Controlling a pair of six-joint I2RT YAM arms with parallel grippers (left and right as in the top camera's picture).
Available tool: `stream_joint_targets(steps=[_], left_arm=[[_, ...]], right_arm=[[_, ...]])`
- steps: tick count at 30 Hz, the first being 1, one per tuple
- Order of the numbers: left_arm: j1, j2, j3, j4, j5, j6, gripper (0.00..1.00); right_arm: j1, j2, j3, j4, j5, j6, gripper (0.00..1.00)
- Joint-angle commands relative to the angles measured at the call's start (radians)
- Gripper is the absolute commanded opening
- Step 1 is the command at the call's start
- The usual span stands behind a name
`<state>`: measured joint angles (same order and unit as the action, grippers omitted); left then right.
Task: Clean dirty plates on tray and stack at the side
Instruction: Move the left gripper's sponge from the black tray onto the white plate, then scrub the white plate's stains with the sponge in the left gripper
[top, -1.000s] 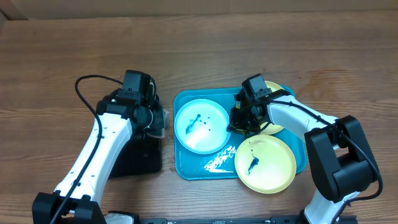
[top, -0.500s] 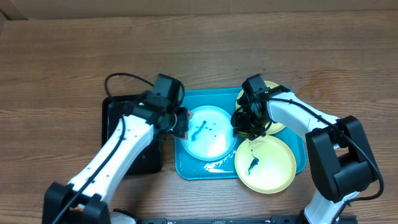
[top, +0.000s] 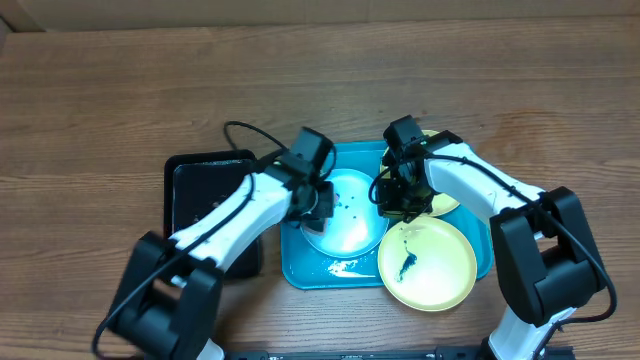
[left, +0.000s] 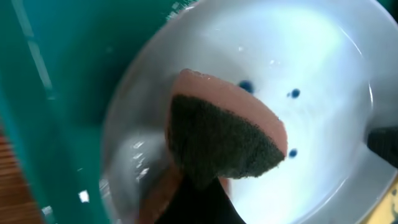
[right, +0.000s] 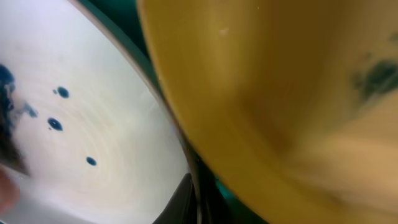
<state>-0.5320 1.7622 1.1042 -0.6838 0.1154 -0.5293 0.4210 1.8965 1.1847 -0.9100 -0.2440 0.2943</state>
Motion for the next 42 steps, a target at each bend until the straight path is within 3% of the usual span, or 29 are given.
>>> stream_joint_targets(steps=[1,5,12,23,28,42], left_arm=[[-0.012,0.062,0.061,-0.005,-0.049,-0.087,0.04],[-0.012,0.107,0.103,-0.026,-0.084,-0.140,0.04],[-0.039,0.149,0.181,-0.015,0.109,-0.097,0.04],[-0.069,0.250,0.185,-0.093,0.192,-0.193,0.04],[-0.017,0.272,0.186,-0.144,0.145,-0.193,0.04],[0.061,0.264,0.274,-0.370,-0.204,-0.166,0.04]], right_arm=[[0.037,0.015,0.021,-0.003,0.016,-0.010,0.04],[0.061,0.015,0.021,-0.005,0.015,-0.010,0.04],[0.066,0.015,0.021,-0.009,0.015,-0.010,0.04],[0.066,0.015,0.021,-0.014,0.015,-0.006,0.04],[0.066,0.015,0.021,-0.016,0.015,-0.002,0.04],[0.044,0.015,0.021,-0.012,0.027,0.047,0.04]])
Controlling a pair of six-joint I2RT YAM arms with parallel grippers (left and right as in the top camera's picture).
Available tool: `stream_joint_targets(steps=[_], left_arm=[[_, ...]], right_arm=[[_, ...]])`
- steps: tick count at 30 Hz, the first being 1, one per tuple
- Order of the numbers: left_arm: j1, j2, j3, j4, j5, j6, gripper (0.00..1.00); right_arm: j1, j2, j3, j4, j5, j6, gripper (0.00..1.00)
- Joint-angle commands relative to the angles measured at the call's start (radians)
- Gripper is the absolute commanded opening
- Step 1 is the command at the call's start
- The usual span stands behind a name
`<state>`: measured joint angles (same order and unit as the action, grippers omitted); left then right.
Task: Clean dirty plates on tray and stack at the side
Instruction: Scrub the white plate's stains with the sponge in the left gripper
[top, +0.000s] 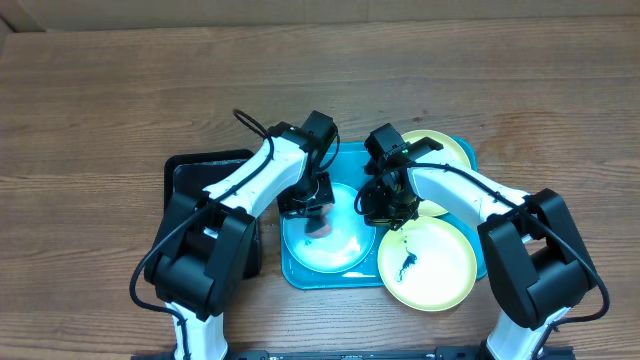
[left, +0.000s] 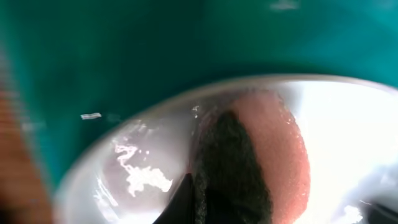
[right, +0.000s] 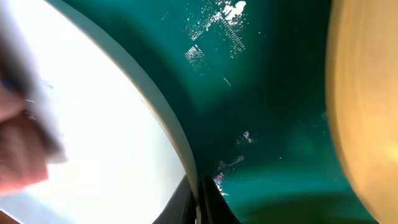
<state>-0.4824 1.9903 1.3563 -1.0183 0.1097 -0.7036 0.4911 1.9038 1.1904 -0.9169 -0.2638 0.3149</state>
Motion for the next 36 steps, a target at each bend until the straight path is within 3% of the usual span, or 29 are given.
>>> stream_joint_targets(steps=[1,4,11,19,28,33,36], left_arm=[[0.010,0.036,0.035,-0.059,-0.227,0.008,0.04],[-0.002,0.036,0.068,-0.109,-0.270,0.033,0.04],[-0.087,0.036,0.076,-0.079,-0.125,0.185,0.04],[-0.198,0.037,0.076,-0.013,0.003,0.156,0.04],[-0.192,0.037,0.075,0.032,0.126,0.112,0.04],[-0.177,0.037,0.072,0.047,0.094,0.045,0.04],[-0.156,0.037,0.051,0.020,-0.030,0.027,0.04]], right_arm=[[-0.029,0.008,0.015,-0.006,0.047,0.026,0.04],[-0.040,0.008,0.015,-0.005,0.047,0.025,0.04],[-0.044,0.008,0.015,0.001,0.046,0.018,0.04],[-0.044,0.008,0.015,0.005,0.046,0.018,0.04],[-0.044,0.008,0.015,0.006,0.046,0.018,0.04],[-0.044,0.008,0.015,0.003,0.046,0.018,0.04],[-0.044,0.008,0.015,0.002,0.046,0.018,0.04]])
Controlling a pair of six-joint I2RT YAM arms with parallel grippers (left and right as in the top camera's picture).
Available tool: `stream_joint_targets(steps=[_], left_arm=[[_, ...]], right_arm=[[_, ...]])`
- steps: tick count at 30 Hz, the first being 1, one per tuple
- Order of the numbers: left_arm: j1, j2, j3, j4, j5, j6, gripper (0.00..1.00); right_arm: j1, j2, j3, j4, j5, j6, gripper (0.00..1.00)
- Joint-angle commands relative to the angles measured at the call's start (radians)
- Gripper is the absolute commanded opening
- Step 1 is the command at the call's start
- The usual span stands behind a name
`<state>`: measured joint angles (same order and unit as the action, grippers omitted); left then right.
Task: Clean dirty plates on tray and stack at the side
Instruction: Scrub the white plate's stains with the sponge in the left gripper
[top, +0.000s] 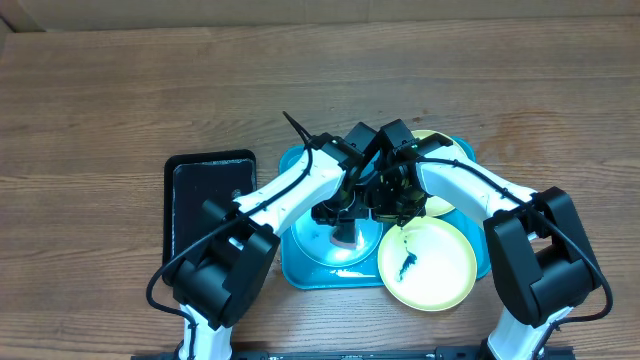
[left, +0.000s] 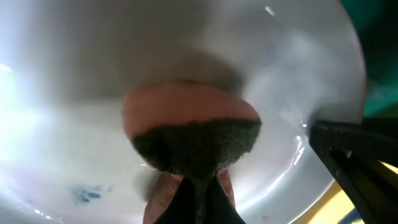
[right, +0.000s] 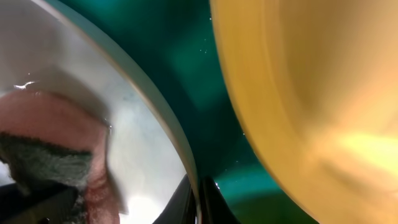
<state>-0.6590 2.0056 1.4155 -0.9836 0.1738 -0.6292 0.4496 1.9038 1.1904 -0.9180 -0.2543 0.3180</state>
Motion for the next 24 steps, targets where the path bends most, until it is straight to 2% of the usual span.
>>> stream_joint_targets(steps=[1,4,11,17,24], left_arm=[[0.026,0.021,-0.015,-0.022,-0.121,-0.049,0.04],[0.051,0.021,-0.068,-0.039,-0.244,-0.049,0.04],[0.071,0.021,-0.153,-0.042,-0.397,-0.076,0.04],[0.072,0.021,-0.150,-0.089,-0.592,-0.175,0.04],[0.071,0.021,-0.148,-0.090,-0.682,-0.198,0.04]], right_arm=[[-0.002,0.008,0.015,0.003,0.036,0.015,0.04],[-0.002,0.008,0.015,0.003,0.036,0.015,0.04],[-0.002,0.008,0.015,0.000,0.037,0.015,0.04],[-0.002,0.008,0.015,-0.005,0.037,0.015,0.04],[-0.012,0.008,0.015,-0.011,0.037,0.014,0.04]])
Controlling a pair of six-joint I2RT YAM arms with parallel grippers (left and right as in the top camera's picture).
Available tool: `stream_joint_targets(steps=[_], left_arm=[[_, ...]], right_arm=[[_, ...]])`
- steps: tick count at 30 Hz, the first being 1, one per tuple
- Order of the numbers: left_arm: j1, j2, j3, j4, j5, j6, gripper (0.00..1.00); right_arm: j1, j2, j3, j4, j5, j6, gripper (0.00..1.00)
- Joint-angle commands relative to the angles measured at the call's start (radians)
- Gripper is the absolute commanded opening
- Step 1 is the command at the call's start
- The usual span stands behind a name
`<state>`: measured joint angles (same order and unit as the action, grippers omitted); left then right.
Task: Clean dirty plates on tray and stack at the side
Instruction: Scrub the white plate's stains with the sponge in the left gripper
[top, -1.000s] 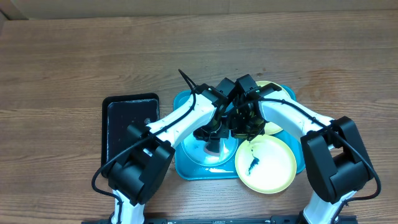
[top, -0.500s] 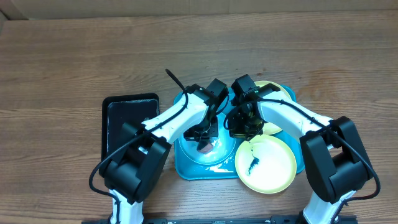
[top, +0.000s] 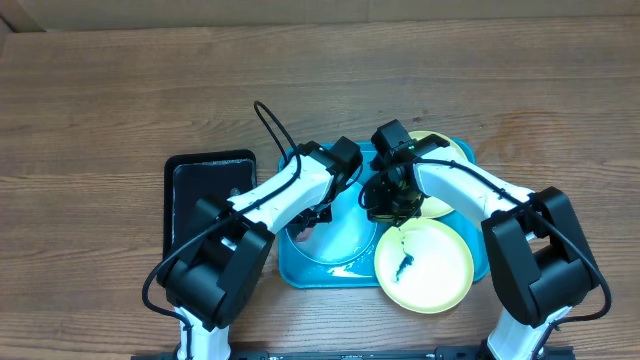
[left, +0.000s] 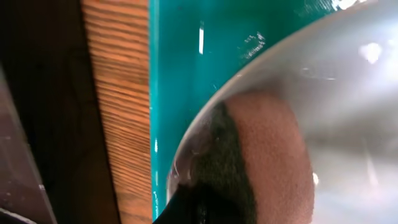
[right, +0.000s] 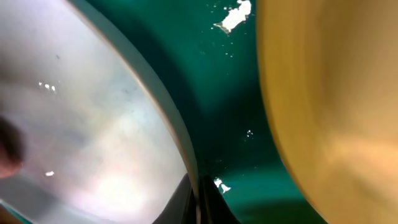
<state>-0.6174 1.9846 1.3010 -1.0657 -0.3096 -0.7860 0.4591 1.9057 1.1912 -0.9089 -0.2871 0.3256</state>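
A white plate (top: 345, 228) lies on the teal tray (top: 385, 158). My left gripper (top: 303, 222) is shut on a pink sponge with a dark scouring face (left: 261, 155), pressed on the white plate (left: 336, 87) at its left rim. My right gripper (top: 385, 208) is shut on the plate's right rim (right: 186, 155), one finger on each side. No blue spots show on the white plate (right: 87, 112) in the wrist views. A yellow plate (top: 425, 265) with a dark stain lies at the tray's front right. Another yellow plate (top: 445, 160) sits at the back right.
A black tray (top: 205, 195) lies on the wooden table (top: 100, 100) left of the teal tray. Its dark edge (left: 31, 124) and a strip of table (left: 118, 93) show in the left wrist view. A yellow plate (right: 336, 93) is close to my right gripper.
My left gripper and the sponge have moved from the right middle of the white plate to its left rim. The blue smear no longer shows. My right gripper still clamps the rim.
First the sponge rested on the white plate beside several blue dots, with my right gripper on the rim. Then the sponge was at the plate's back left, later near its right middle with one blue smear left. Now it is at the left rim, no spots showing.
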Motion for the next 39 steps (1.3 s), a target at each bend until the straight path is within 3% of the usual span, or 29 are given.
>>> stream_joint_targets(steps=[1,5,9,13,29,39], left_arm=[[0.030,0.042,-0.032,0.003,-0.172,-0.006,0.04],[0.019,0.042,-0.024,0.054,-0.008,0.107,0.04],[-0.002,0.042,-0.022,0.144,0.251,0.215,0.04],[-0.024,0.042,-0.013,0.210,0.446,0.257,0.04],[-0.030,0.042,0.052,0.273,0.692,0.315,0.04],[0.043,0.042,0.075,0.269,0.660,0.293,0.04]], right_arm=[[-0.025,0.006,0.014,-0.021,0.069,0.006,0.04],[-0.041,0.006,0.014,-0.021,0.069,-0.005,0.04],[-0.051,0.006,0.014,-0.025,0.066,-0.016,0.04],[-0.051,0.006,0.014,-0.025,0.065,-0.019,0.04],[-0.051,0.006,0.014,-0.024,0.039,-0.039,0.04],[-0.051,0.006,0.014,-0.026,0.039,-0.039,0.04]])
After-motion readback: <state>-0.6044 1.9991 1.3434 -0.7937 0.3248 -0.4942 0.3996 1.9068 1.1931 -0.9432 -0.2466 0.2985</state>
